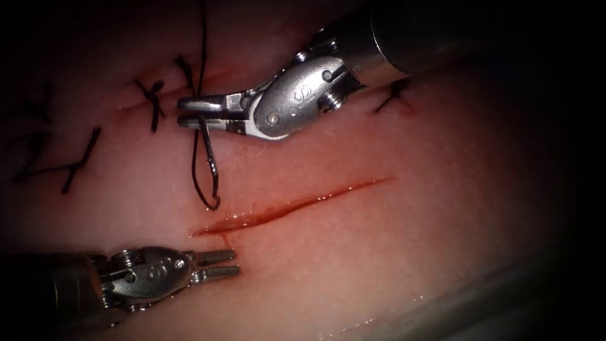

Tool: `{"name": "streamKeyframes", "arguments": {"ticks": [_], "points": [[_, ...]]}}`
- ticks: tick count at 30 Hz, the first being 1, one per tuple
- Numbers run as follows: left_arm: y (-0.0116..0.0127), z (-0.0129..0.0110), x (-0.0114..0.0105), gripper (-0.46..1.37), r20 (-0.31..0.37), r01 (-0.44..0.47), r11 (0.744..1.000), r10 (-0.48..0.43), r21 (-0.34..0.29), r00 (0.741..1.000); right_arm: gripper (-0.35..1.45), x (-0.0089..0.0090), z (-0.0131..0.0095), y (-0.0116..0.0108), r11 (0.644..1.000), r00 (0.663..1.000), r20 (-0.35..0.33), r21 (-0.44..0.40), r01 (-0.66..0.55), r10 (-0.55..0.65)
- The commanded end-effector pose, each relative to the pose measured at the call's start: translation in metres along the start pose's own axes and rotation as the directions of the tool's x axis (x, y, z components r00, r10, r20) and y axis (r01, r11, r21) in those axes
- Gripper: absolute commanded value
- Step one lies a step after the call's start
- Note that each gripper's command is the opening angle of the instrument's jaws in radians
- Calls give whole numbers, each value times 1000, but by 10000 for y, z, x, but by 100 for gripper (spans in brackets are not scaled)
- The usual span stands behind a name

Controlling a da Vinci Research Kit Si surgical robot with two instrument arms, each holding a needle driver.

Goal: Wound Closure
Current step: Use the right gripper to drive the needle through the top of the wound

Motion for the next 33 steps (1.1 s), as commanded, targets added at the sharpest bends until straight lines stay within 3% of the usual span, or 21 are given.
{"name": "streamKeyframes", "arguments": {"ticks": [1, 14, 23, 26, 33], "points": [[0, 0, 0, 8, 0, 0, 1000, 0, -1, 1000, -35, 2, -3, 1, 1000, 1000, 0, 0, -6, 6], [-1, 2, 0, 6, -1, -1, 1000, 1, 0, 1000, -35, 47, -9, 1, 995, 995, 48, -57, -83, 85], [0, 2, -1, 4, 1, -1, 1000, 1, 0, 1000, -35, 50, -17, 1, 993, 993, 62, -74, -91, 96], [0, 2, -1, 4, 4, -2, 1000, 2, 1, 1000, -35, 52, -24, 12, 996, 997, 69, -85, -7, 13], [0, 3, -1, 2, 4, -1, 1000, 1, 1, 1000, -35, 44, -21, 10, 992, 996, 63, -99, 75, -69]]}}
